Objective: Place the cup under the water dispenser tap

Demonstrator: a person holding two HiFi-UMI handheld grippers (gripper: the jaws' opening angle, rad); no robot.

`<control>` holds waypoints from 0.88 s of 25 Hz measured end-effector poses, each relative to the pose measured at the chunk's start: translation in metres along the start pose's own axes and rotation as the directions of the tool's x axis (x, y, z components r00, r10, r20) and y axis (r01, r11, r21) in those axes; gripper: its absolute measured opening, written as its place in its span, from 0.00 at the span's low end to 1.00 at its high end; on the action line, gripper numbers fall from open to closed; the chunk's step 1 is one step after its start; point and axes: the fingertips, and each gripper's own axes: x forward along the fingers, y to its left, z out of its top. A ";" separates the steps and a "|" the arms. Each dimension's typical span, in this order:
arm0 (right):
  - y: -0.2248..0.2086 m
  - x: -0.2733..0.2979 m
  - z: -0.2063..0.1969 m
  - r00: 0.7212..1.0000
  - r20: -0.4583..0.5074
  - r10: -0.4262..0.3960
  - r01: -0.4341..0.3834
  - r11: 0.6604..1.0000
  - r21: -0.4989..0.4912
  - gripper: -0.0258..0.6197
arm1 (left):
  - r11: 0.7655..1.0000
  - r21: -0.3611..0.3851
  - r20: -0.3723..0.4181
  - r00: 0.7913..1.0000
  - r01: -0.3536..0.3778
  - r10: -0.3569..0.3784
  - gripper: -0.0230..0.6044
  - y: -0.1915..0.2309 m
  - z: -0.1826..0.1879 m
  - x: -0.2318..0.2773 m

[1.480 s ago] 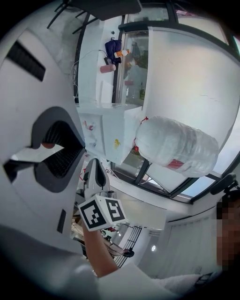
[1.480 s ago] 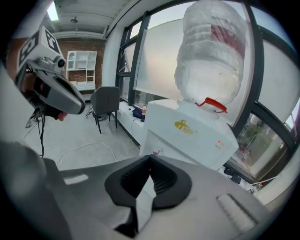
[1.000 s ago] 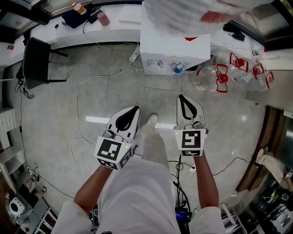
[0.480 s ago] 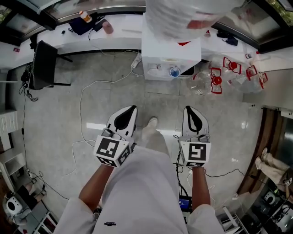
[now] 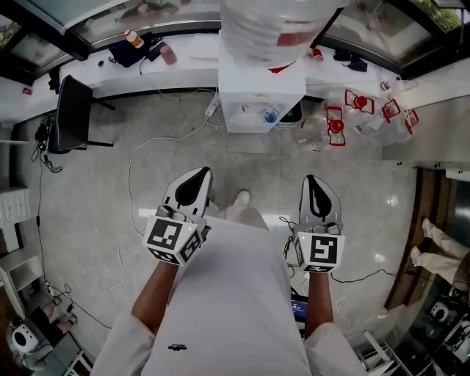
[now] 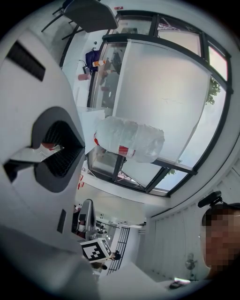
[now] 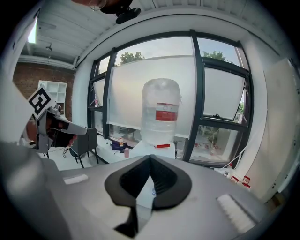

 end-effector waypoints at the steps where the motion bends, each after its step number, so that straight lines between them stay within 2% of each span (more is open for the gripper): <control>1: -0.001 -0.003 0.002 1.000 0.003 -0.004 0.004 1.000 0.001 0.06 | 1.000 -0.002 0.006 1.000 0.002 -0.002 0.04 -0.001 0.002 -0.001; 9: 0.001 -0.032 0.017 0.999 0.042 0.003 -0.002 1.000 -0.017 0.06 | 0.999 0.031 0.038 0.999 0.014 -0.015 0.04 -0.016 0.011 -0.017; 16: -0.003 -0.048 0.031 0.992 0.117 -0.041 0.037 0.999 0.034 0.06 | 0.997 0.063 0.048 0.998 0.038 -0.041 0.04 -0.028 0.021 -0.021; 22: 0.006 -0.048 0.042 0.991 0.133 -0.029 0.024 0.999 0.040 0.06 | 0.995 0.081 0.052 0.997 0.053 -0.058 0.04 -0.032 0.030 -0.029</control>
